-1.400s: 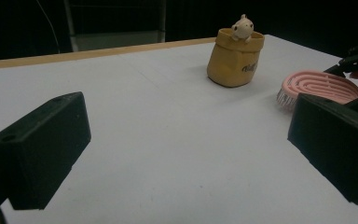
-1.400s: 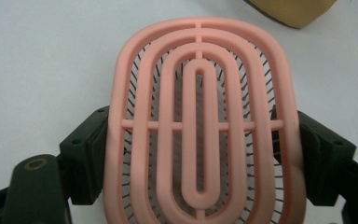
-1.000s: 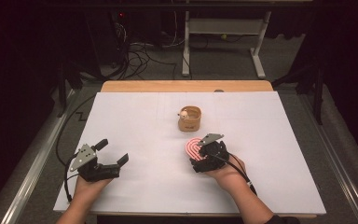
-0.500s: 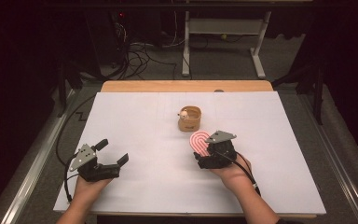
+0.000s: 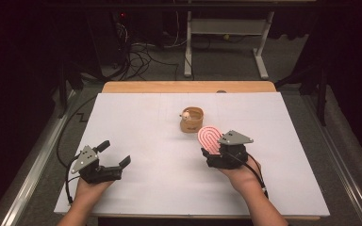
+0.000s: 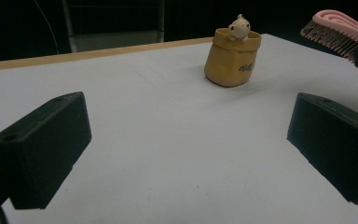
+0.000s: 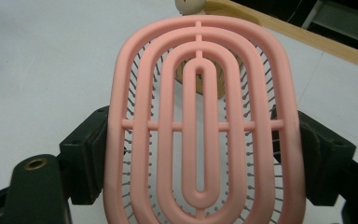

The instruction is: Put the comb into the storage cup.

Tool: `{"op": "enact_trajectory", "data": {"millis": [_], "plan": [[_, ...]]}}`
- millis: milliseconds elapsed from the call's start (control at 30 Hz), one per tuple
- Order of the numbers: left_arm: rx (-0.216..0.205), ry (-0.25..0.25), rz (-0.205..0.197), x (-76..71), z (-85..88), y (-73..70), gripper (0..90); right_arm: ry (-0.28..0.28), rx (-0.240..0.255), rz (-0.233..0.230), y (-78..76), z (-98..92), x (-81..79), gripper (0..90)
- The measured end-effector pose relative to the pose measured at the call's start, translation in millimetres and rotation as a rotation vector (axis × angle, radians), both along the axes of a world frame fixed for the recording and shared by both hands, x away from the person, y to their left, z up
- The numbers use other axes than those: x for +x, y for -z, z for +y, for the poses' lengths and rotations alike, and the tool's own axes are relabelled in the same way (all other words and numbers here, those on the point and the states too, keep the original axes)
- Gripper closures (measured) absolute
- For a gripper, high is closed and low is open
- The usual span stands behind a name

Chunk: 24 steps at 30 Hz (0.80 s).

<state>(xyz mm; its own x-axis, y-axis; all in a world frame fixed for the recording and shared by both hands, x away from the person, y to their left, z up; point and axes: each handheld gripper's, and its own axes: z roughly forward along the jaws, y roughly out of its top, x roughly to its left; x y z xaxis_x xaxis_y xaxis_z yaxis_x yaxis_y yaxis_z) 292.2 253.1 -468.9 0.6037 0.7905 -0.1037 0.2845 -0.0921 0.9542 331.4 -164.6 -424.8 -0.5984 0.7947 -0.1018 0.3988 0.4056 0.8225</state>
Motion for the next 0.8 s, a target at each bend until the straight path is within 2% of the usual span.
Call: {"op": "enact_trajectory", "data": {"millis": [233,433,667,800], "plan": [[-0.003,0.011,0.004,-1.7,-1.3,-1.0,0.3,0.006,0.024,-0.058,-0.2,-5.0,-1.9,20.6],[-0.012,0.014,0.005,-4.5,-4.0,-2.8,0.4,0.013,0.061,-0.076,-0.4,-10.2,-2.1,20.6],[-0.001,0.016,0.015,-3.7,-5.7,-1.8,0.3,0.022,0.109,-0.116,-2.1,-15.5,-3.1,20.6],[-0.001,0.018,0.021,-3.9,-7.0,-1.4,0.3,0.021,0.116,-0.139,-1.9,-14.3,-4.0,20.6]]}}
